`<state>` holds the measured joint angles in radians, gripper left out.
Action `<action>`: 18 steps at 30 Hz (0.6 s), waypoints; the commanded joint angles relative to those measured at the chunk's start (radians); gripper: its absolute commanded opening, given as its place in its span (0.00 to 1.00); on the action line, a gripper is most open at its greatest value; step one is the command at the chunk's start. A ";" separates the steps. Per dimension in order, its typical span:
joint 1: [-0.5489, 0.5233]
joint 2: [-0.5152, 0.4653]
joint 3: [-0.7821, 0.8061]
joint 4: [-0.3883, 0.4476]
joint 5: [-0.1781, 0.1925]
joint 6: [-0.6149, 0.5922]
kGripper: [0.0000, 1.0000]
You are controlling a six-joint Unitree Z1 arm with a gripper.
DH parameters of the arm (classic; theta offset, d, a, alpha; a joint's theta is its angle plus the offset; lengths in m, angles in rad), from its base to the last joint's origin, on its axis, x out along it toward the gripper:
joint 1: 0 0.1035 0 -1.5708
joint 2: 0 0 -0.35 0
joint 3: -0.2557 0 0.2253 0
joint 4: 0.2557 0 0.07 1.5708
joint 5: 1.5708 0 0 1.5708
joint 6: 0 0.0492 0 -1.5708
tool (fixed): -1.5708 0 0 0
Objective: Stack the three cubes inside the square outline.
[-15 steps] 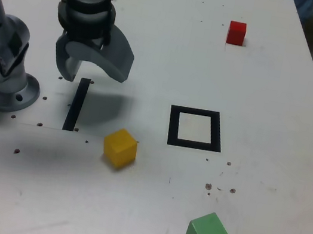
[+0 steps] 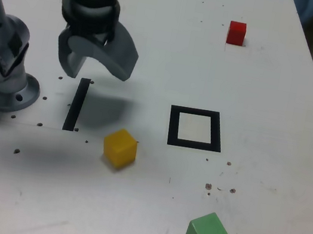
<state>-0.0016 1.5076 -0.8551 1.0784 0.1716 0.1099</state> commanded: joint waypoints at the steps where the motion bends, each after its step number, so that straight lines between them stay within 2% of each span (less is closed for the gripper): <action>1: 0.030 0.017 -0.051 0.038 0.007 0.060 1.00; 10: 0.167 0.112 -0.272 0.182 0.023 0.309 1.00; 18: 0.257 0.182 -0.475 0.208 0.067 0.406 1.00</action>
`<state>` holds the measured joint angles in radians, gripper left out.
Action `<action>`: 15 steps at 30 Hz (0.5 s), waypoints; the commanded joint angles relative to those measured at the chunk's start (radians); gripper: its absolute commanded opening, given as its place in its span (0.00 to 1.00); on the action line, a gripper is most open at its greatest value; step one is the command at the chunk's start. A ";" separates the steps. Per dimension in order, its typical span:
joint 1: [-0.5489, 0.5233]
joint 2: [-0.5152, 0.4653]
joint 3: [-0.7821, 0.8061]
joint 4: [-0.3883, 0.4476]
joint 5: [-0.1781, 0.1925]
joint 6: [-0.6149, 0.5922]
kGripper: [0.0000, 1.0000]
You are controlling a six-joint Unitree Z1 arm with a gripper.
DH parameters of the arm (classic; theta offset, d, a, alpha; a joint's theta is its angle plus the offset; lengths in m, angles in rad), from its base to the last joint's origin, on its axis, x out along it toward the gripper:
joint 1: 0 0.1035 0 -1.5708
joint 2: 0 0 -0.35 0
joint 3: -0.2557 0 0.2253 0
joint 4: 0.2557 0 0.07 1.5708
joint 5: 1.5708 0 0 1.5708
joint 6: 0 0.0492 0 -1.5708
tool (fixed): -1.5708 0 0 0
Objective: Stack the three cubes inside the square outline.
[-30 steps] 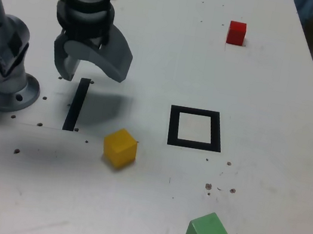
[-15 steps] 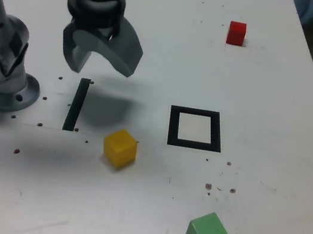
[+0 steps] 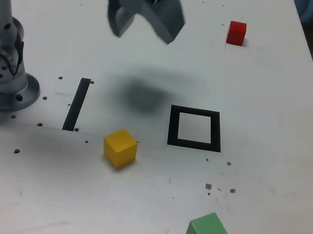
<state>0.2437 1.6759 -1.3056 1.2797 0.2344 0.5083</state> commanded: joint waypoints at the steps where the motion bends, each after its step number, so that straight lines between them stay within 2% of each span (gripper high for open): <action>1: 0.023 0.024 -0.047 0.011 0.005 0.015 1.00; 8: 0.124 0.149 -0.240 0.053 -0.021 0.117 1.00; 15: 0.181 0.266 -0.413 0.075 -0.026 0.181 1.00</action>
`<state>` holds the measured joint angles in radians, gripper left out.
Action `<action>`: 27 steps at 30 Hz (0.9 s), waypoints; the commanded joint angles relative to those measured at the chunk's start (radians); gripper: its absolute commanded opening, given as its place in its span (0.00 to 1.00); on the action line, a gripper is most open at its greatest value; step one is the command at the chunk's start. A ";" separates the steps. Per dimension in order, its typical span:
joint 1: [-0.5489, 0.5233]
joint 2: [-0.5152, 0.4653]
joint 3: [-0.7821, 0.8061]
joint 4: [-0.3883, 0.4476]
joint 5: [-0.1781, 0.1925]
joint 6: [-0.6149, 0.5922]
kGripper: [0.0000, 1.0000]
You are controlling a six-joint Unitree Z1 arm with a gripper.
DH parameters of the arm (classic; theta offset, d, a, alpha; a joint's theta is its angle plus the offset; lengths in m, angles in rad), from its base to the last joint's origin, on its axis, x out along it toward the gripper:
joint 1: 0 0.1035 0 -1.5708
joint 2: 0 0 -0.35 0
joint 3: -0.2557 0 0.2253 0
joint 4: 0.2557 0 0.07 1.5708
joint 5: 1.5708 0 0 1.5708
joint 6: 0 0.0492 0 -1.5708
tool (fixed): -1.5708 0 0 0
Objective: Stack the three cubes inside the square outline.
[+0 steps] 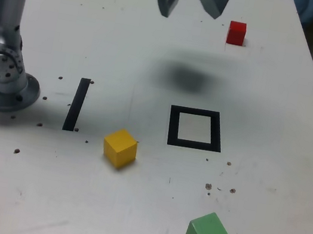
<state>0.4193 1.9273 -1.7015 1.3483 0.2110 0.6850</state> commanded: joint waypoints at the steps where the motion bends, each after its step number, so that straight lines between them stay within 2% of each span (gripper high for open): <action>1: 0.011 0.029 -0.040 0.013 -0.005 0.009 1.00; 6: 0.033 0.106 -0.145 0.046 -0.016 0.020 1.00; 14: 0.061 0.234 -0.269 0.049 -0.018 0.019 0.99; 27: 0.146 0.369 -0.477 0.045 -0.020 0.025 0.96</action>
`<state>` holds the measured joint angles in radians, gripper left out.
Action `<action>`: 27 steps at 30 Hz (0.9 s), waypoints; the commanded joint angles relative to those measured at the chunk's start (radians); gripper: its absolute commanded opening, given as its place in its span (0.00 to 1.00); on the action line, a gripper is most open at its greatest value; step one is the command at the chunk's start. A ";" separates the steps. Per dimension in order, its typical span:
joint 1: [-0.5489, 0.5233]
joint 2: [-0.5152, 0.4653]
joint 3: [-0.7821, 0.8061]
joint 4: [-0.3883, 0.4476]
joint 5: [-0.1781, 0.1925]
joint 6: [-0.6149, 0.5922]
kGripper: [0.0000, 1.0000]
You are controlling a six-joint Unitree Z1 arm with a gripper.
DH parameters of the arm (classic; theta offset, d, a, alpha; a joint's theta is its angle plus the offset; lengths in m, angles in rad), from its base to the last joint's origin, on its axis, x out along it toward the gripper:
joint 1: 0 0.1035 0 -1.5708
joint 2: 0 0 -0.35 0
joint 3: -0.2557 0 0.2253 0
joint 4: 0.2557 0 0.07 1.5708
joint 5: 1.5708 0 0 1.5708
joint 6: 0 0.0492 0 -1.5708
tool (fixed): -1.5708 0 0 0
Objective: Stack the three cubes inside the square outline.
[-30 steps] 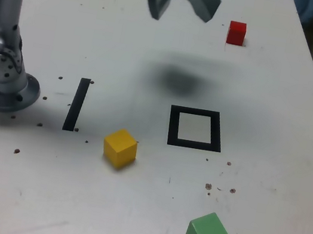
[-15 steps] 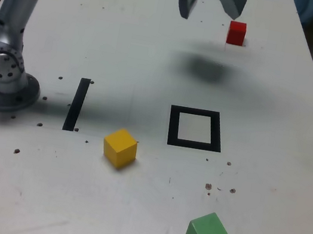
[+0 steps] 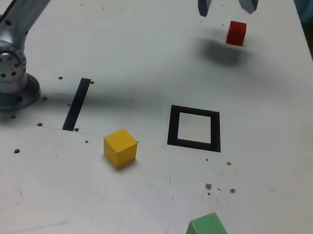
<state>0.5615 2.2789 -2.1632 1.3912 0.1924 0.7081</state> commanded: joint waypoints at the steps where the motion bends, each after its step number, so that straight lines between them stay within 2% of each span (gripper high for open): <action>1: 0.008 0.030 -0.029 0.004 -0.003 0.002 0.96; 14: 0.014 0.151 -0.162 -0.002 -0.001 0.001 0.94; 27: 0.007 0.209 -0.202 -0.020 -0.006 -0.013 0.91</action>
<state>0.5708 2.4803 -2.3591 1.3764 0.1865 0.6972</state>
